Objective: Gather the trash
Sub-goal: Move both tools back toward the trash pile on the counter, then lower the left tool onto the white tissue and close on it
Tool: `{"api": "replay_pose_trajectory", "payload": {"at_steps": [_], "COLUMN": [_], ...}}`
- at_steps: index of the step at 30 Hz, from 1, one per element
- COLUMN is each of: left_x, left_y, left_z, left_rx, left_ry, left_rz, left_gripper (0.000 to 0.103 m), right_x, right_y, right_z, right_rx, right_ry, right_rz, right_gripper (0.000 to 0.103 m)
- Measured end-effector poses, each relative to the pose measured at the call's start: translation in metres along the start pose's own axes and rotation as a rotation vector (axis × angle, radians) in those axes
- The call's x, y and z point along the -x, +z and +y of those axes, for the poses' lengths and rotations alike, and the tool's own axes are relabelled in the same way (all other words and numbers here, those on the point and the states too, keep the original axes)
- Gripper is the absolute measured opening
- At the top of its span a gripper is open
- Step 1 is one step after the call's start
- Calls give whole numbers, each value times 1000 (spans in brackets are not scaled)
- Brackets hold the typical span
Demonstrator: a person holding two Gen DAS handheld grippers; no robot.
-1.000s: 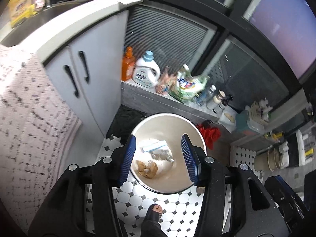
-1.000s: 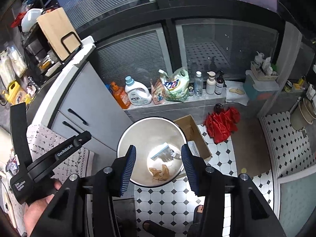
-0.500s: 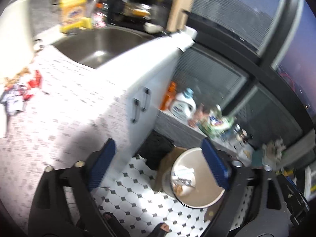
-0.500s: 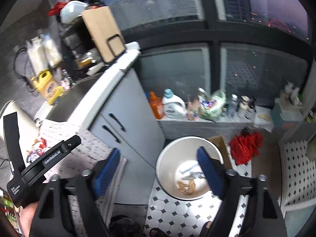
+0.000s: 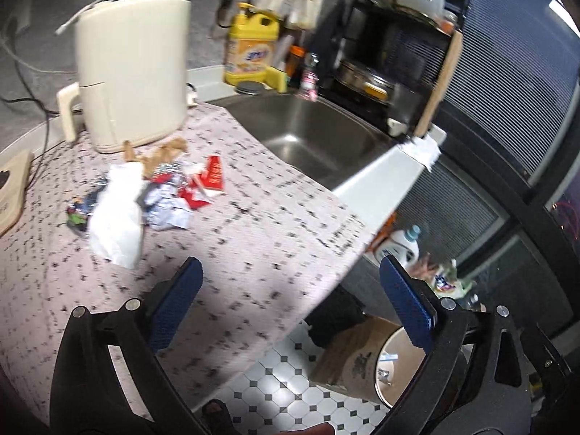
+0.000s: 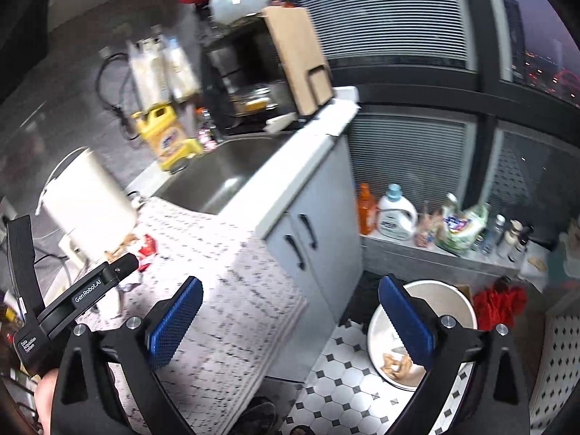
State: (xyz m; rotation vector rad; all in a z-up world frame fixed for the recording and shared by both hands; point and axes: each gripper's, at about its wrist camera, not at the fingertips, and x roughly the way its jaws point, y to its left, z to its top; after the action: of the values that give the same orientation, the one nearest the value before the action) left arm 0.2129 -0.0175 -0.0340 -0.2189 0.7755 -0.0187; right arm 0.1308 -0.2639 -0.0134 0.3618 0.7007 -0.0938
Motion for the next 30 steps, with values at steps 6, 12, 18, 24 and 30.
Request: {"api": "replay_pose_trajectory", "payload": {"at_steps": [6, 12, 18, 24, 30], "left_x": [15, 23, 26, 21, 1], "left_y": [11, 17, 21, 27, 34], "left_z": [47, 90, 129, 158, 181], "left_rx": [53, 110, 150, 166, 170], "left_ry": [52, 100, 127, 136, 112], "left_rz": [-36, -53, -64, -62, -32], "left_gripper": [97, 97, 97, 96, 85], "right_x": [-7, -15, -24, -37, -52], "right_y": [1, -3, -9, -16, -24], "right_z": [46, 88, 123, 155, 180], "right_rx": [59, 109, 146, 166, 171], "right_ry": [67, 118, 149, 161, 154], "right_rz": [1, 11, 23, 32, 41], "right_gripper": [95, 95, 95, 95, 95]}}
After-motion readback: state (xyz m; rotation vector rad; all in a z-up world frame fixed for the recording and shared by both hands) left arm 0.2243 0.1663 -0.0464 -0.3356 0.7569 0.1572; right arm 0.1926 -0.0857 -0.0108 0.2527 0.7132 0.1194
